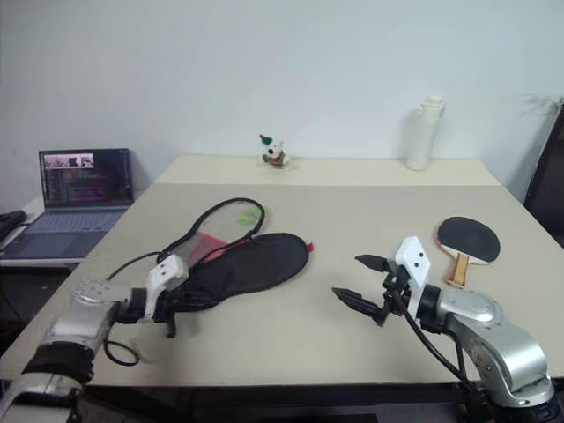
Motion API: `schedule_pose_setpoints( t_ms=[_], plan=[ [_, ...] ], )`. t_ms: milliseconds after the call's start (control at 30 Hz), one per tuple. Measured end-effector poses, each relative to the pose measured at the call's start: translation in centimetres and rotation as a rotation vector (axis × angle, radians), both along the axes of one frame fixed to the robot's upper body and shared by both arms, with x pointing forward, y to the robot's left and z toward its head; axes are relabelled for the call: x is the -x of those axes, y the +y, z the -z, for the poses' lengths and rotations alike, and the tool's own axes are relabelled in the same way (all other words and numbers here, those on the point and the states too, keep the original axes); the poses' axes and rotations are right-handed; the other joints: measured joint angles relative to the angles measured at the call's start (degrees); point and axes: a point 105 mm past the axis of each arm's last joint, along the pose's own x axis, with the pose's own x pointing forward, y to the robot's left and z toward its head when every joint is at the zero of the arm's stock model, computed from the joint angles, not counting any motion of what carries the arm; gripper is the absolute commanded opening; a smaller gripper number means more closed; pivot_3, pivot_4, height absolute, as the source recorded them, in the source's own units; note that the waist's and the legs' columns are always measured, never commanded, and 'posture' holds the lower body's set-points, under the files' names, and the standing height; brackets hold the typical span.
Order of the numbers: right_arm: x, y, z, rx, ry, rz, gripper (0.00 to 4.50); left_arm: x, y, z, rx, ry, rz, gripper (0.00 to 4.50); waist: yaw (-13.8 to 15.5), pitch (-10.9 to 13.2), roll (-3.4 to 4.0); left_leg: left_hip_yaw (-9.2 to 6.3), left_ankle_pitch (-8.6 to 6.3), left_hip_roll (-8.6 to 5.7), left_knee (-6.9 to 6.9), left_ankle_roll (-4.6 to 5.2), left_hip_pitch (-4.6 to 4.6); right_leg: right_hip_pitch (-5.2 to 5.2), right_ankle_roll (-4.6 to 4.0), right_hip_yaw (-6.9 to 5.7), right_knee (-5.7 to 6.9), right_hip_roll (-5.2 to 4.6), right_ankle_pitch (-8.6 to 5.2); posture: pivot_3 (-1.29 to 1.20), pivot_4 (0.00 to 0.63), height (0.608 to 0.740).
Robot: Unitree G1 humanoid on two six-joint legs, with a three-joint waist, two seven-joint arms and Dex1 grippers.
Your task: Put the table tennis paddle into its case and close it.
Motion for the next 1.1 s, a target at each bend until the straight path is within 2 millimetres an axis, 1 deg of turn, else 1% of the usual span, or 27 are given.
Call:
schedule_pose_setpoints(
  t_ms=[100, 133, 200, 233, 333, 400, 500, 600, 800, 867, 933, 967, 1033, 1100],
  plan=[
    [-0.3, -0.7, 0.0, 0.001, 0.003, 0.026, 4.50, 0.9, -6.7, -0.5, 0.176, 0.068, 0.016, 0.03, 0.3, 0.0, -0.05, -0.07, 0.00, -0.13, 0.06, 0.00, -0.15, 0.00, 0.08, -0.04, -0.10, -0.10, 0.05, 0.00, 0.150, 0.740],
    [-0.3, -0.8, 0.0, 0.001, 0.003, 0.031, 4.50, 1.1, -8.1, -0.7, 0.200, 0.082, 0.019, 0.03, 0.2, 0.0, -0.06, -0.05, 0.00, -0.14, 0.06, 0.00, -0.13, 0.00, 0.08, -0.02, -0.10, -0.10, 0.05, 0.00, 0.150, 0.740],
    [-0.3, -1.0, 0.1, 0.002, 0.005, 0.040, 4.50, 1.1, -9.9, -0.9, 0.221, 0.098, 0.008, 0.03, 0.0, 0.0, -0.06, -0.07, 0.00, -0.12, 0.03, 0.00, -0.08, 0.00, 0.10, -0.02, -0.07, -0.05, 0.03, 0.00, 0.150, 0.740],
    [-0.3, -1.3, 0.2, 0.005, 0.009, 0.049, 4.50, 0.7, -10.8, -0.9, 0.233, 0.096, -0.010, 0.03, 0.0, 0.0, -0.05, -0.08, 0.00, -0.10, 0.02, 0.00, -0.04, 0.01, 0.15, -0.02, -0.04, -0.02, 0.00, 0.00, 0.150, 0.740],
    [-0.2, -1.4, 0.5, 0.009, 0.018, 0.052, 4.50, -1.6, -13.9, -1.6, 0.242, 0.054, -0.079, 0.03, 0.0, 0.0, -0.06, -0.14, 0.01, -0.07, 0.05, 0.01, 0.02, 0.08, 0.16, -0.05, -0.01, 0.10, -0.01, 0.00, 0.150, 0.740],
    [-0.2, -1.4, 0.5, 0.011, 0.019, 0.056, 4.50, -2.6, -15.0, -2.0, 0.253, 0.031, -0.110, 0.03, -0.3, 0.0, -0.06, -0.03, 0.01, -0.04, 0.02, 0.01, 0.09, 0.09, 0.16, -0.03, -0.03, 0.17, -0.01, 0.00, 0.150, 0.740],
    [-0.2, -1.7, 0.7, 0.019, 0.028, 0.075, 4.50, -3.1, -15.9, -1.8, 0.264, 0.020, -0.125, 0.03, -0.6, 0.0, -0.06, 0.05, 0.00, 0.00, -0.08, 0.01, 0.14, 0.08, 0.14, 0.00, -0.06, 0.20, -0.01, 0.00, 0.150, 0.740],
    [-0.1, -1.8, 0.7, 0.027, 0.030, 0.090, 4.50, -3.1, -16.5, -1.5, 0.274, 0.026, -0.126, 0.74, -0.4, 0.0, -0.06, -0.06, 0.01, 0.00, -0.07, 0.01, 0.04, 0.05, 0.14, 0.00, -0.10, 0.20, -0.01, 0.00, 0.150, 0.740],
    [0.1, -2.0, 0.8, 0.022, 0.039, 0.111, 4.50, -2.9, -16.4, -1.2, 0.269, 0.026, -0.123, 2.83, -0.3, 0.0, -0.06, -0.03, 0.01, -0.02, -0.05, 0.01, 0.06, 0.05, 0.15, -0.02, -0.09, 0.18, -0.01, 0.00, 0.150, 0.740],
    [0.0, -2.0, 0.8, 0.020, 0.042, 0.117, 4.50, -2.7, -16.2, -1.4, 0.265, 0.011, -0.120, 3.63, -0.3, 0.0, -0.06, -0.03, 0.01, -0.01, -0.06, 0.01, 0.06, 0.05, 0.15, -0.01, -0.09, 0.19, -0.02, 0.00, 0.150, 0.740],
    [-0.2, -1.9, 0.7, 0.016, 0.043, 0.122, 4.50, -2.6, -15.7, -1.9, 0.262, -0.011, -0.114, 4.29, -0.4, 0.0, -0.06, -0.03, 0.01, 0.00, -0.07, 0.01, 0.07, 0.05, 0.14, -0.01, -0.10, 0.20, -0.01, 0.00, 0.150, 0.740],
    [-0.4, -1.9, 0.5, 0.009, 0.039, 0.133, 4.50, -2.4, -15.3, -2.2, 0.266, -0.022, -0.101, 4.43, -0.5, 0.0, -0.06, 0.00, 0.01, 0.02, -0.08, 0.01, 0.08, 0.05, 0.14, 0.01, -0.09, 0.21, -0.01, 0.00, 0.150, 0.740],
    [-1.4, -1.8, 0.2, -0.021, 0.040, 0.178, 4.50, -1.8, -14.2, -3.0, 0.293, -0.044, -0.070, 4.43, -0.7, 0.0, -0.06, 0.00, 0.01, 0.05, -0.09, 0.00, 0.12, 0.05, 0.12, 0.01, -0.07, 0.23, -0.02, 0.00, 0.150, 0.740],
    [-2.7, -1.9, 0.6, -0.054, 0.082, 0.255, 4.50, -1.4, -12.5, -3.9, 0.319, -0.060, -0.049, 4.43, -0.7, 0.0, -0.06, -0.02, 0.01, 0.08, -0.09, 0.00, 0.15, 0.05, 0.09, 0.03, -0.04, 0.24, -0.03, 0.00, 0.150, 0.740]
  ],
)
